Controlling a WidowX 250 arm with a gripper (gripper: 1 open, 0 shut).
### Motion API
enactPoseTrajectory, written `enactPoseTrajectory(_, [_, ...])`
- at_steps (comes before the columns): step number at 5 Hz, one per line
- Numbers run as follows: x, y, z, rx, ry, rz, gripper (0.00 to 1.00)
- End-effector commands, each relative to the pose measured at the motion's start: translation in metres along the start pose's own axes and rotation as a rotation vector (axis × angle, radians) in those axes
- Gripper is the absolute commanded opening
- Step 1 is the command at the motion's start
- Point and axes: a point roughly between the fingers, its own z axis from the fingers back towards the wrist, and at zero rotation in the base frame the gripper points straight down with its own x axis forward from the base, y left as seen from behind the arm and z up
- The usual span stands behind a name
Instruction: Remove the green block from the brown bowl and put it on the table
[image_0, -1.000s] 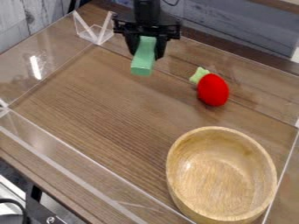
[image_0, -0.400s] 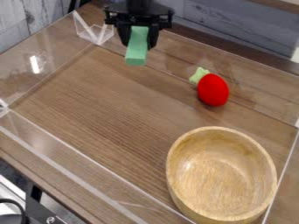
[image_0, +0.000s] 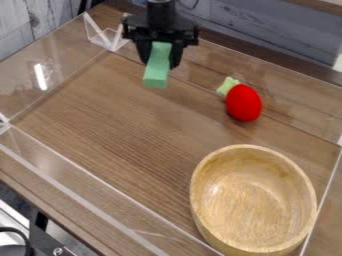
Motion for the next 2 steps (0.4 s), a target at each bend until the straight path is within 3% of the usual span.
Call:
enactPoseTrajectory(1, [0.0132, 0.0005, 0.0193, -0.007, -0.093, 0.033, 0.00])
enactPoseTrajectory(2, [0.0162, -0.0008, 0.0100, 0.006, -0.089, 0.074, 0.00])
